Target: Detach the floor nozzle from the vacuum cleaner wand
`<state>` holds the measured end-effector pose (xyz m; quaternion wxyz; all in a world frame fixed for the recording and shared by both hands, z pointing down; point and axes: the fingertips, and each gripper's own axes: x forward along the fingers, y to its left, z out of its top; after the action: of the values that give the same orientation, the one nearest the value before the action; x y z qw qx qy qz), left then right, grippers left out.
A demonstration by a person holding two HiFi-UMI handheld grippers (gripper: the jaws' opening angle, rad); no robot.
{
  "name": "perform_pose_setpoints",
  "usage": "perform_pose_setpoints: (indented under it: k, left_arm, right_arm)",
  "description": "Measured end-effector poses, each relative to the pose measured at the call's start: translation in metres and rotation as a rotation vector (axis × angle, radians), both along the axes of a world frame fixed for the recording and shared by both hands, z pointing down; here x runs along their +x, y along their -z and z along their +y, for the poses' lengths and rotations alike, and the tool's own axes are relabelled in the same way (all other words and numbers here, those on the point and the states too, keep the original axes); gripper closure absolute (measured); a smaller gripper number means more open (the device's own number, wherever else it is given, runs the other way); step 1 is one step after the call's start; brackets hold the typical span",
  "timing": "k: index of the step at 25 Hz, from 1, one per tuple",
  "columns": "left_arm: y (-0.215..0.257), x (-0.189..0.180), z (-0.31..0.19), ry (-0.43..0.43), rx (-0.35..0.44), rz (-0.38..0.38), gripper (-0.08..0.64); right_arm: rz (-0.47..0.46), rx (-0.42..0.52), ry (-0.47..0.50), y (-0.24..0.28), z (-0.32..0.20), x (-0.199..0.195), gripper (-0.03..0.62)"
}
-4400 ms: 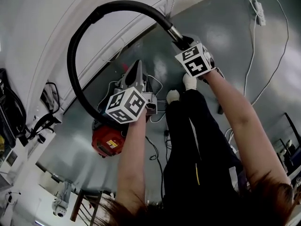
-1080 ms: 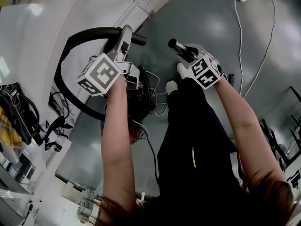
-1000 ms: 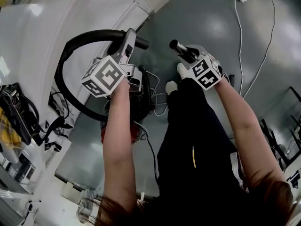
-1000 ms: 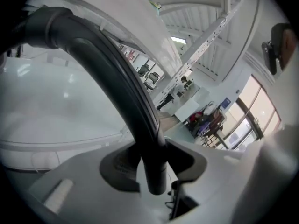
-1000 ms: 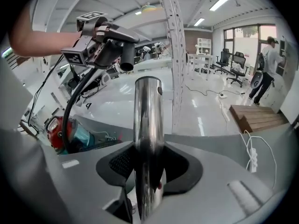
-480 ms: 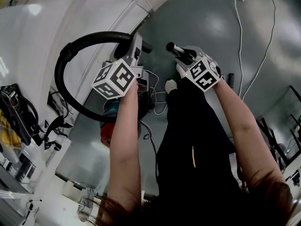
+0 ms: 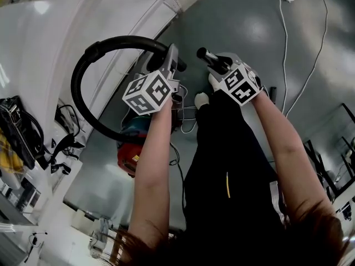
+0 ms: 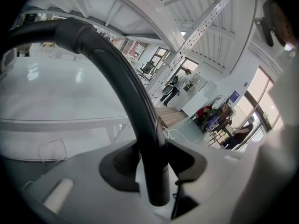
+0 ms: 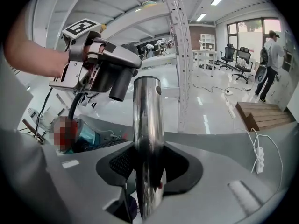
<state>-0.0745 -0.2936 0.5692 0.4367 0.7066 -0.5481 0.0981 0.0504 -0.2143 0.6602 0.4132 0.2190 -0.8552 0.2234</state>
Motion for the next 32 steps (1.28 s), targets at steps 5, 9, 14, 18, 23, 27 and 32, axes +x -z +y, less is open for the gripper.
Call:
perform_pose_setpoints:
  k: [5, 9, 14, 18, 23, 27, 32]
  left_arm:
    - [-0.029, 0.006, 0.018, -0.034, -0.057, -0.013, 0.39]
    - [-0.053, 0.002, 0.03, 0.027, -0.133, 0.026, 0.39]
    - [-0.073, -0.014, 0.027, 0.143, -0.176, 0.064, 0.387]
    - [-0.09, -0.037, 0.021, 0.215, -0.2, 0.054, 0.391]
    - [-0.108, -0.064, 0.014, 0.27, -0.194, 0.021, 0.393]
    - [-0.121, -0.075, 0.005, 0.307, -0.188, 0.005, 0.393]
    - [-0.129, -0.08, -0.014, 0.317, -0.219, 0.041, 0.387]
  right_arm:
    - [0.013, -0.029, 0.019, -0.01, -0.001, -0.008, 0.433]
    - [0.021, -0.035, 0.021, -0.013, -0.008, -0.022, 0.433]
    - [-0.022, -0.021, 0.025, -0.006, -0.033, -0.049, 0.433]
    - [-0.028, -0.019, 0.009, -0.012, -0.062, -0.072, 0.433]
    - [-0.023, -0.025, 0.0, -0.022, -0.099, -0.103, 0.433]
    - [0.029, -0.046, -0.017, -0.036, -0.119, -0.108, 0.433]
    - [0.017, -0.05, -0.016, -0.039, -0.146, -0.124, 0.433]
